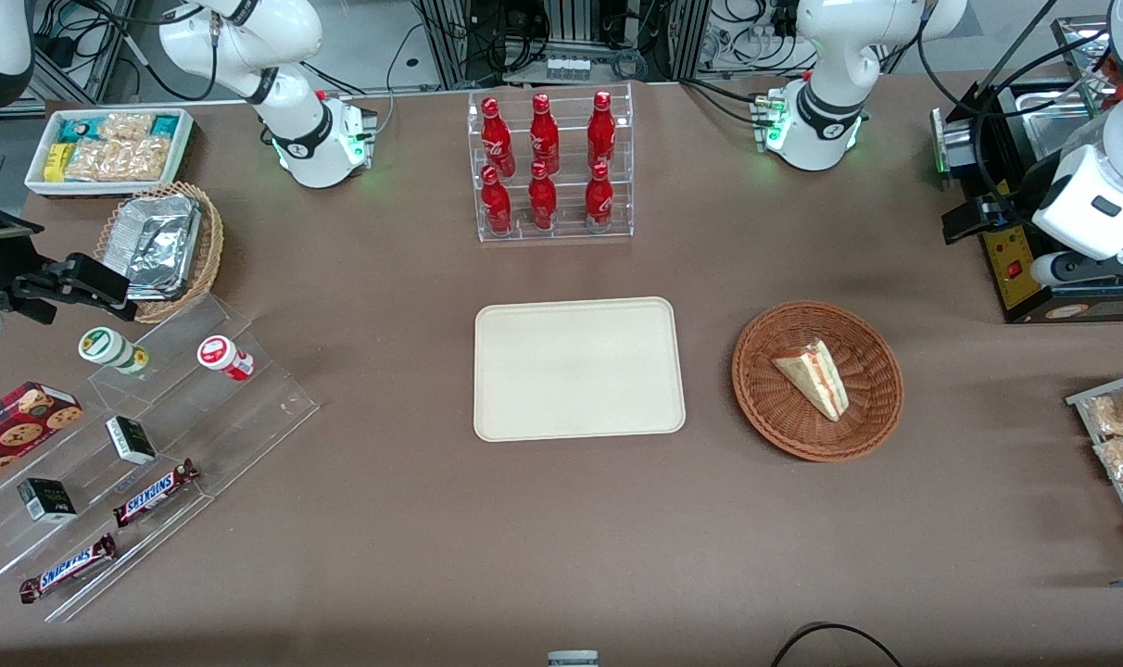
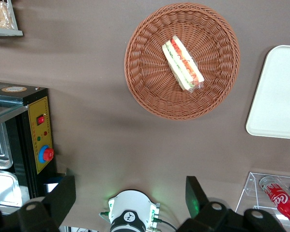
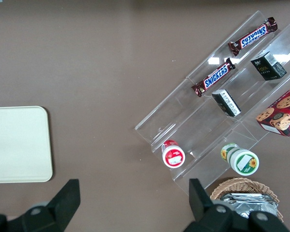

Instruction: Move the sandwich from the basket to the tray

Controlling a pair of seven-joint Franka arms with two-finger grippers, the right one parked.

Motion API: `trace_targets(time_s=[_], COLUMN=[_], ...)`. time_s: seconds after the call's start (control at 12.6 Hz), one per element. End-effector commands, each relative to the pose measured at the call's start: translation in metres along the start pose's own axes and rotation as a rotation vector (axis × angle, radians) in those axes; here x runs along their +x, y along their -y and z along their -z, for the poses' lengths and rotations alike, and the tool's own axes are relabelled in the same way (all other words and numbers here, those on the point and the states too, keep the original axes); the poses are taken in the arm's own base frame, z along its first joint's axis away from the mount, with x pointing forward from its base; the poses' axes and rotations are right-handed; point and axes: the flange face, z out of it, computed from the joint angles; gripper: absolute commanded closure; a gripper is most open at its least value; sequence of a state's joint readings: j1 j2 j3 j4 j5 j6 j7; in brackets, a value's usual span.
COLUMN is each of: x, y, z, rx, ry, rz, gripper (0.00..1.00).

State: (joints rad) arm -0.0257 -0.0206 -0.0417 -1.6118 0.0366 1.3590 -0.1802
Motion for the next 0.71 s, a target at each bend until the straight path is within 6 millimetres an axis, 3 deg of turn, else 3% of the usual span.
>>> trace_targets(time_s=[0.0,0.16,0.32,0.48,0.63], x=[-0.001,0.004,0.014,0.022,0.043], y=[-0.004,-0.010,-0.013,-0.017,-0.027], z=[0.005,-0.006,-0.031,-0.063,-0.105], rx=[0.008,0.012,0.011,0.019,0.018], ry=[-0.015,0.012,0.082,0.124,0.118], rz=[-0.020,-0.027,-0.029,-0.034,-0.045], gripper=[0.00,0.00,0.00,0.00,0.00])
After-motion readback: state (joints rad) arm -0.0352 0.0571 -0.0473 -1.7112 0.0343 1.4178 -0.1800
